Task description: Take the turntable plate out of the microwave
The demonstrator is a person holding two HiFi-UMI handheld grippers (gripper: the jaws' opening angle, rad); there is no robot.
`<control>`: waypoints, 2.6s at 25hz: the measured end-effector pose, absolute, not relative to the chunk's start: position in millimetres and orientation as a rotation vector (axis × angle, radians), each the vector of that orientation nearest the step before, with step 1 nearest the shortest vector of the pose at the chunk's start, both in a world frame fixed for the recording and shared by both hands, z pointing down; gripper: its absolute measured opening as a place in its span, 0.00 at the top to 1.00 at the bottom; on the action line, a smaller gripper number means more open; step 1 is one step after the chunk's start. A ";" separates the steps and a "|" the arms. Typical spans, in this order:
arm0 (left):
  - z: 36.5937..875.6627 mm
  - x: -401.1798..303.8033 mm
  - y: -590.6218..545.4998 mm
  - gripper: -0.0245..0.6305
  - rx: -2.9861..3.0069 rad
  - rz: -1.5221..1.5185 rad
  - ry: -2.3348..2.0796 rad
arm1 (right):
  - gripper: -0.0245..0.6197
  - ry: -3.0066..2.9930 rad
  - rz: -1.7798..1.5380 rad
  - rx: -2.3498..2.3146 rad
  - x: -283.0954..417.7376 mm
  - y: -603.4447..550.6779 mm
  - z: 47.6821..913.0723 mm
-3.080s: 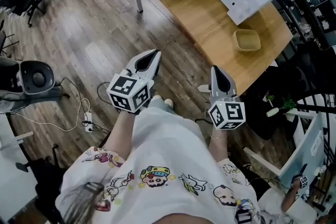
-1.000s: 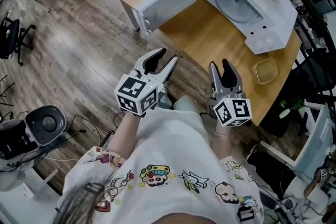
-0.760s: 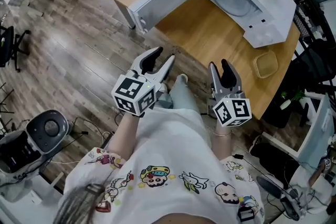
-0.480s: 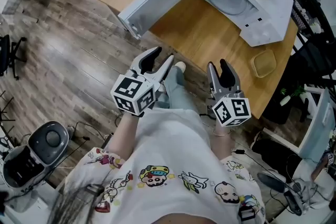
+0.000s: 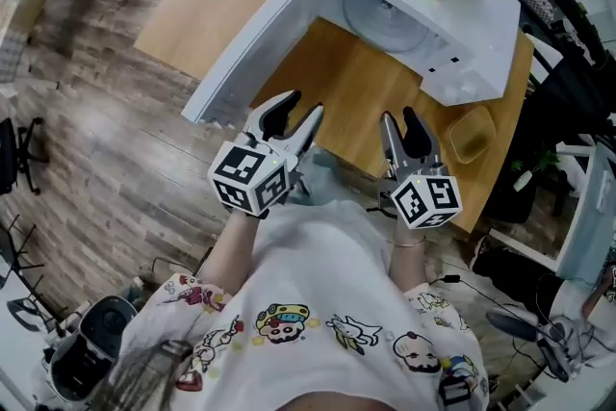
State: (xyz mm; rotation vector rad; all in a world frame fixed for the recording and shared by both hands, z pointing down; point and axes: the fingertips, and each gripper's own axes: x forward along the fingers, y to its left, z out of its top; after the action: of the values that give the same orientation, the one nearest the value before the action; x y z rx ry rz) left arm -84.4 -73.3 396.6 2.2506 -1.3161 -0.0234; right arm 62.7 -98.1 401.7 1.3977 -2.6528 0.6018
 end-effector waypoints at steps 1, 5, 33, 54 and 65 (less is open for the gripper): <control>395.2 -82.3 -83.4 0.70 2.254 -0.024 -1.304 | 0.67 -2.646 0.607 1.411 64.9 -106.2 400.4; 390.9 -71.4 -122.1 0.70 2.263 -0.020 -1.267 | 0.67 -2.636 0.613 1.452 74.6 -138.9 393.5; 391.0 -24.3 -231.4 0.70 2.307 0.026 -1.122 | 0.68 -2.566 0.736 1.640 117.0 -207.4 395.5; 445.1 -12.5 -241.8 0.70 2.261 0.079 -1.055 | 0.70 -2.464 0.940 1.736 112.8 -207.6 446.8; 491.2 -9.5 -244.8 0.70 2.108 0.035 -1.006 | 0.71 -2.446 1.067 1.706 99.7 -209.9 482.8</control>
State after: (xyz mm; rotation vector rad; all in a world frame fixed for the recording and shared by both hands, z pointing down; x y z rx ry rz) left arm -9.5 -244.8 491.2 2.1081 -1.0055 0.0348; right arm 99.7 -209.9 482.8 1.7063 -2.4463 1.0667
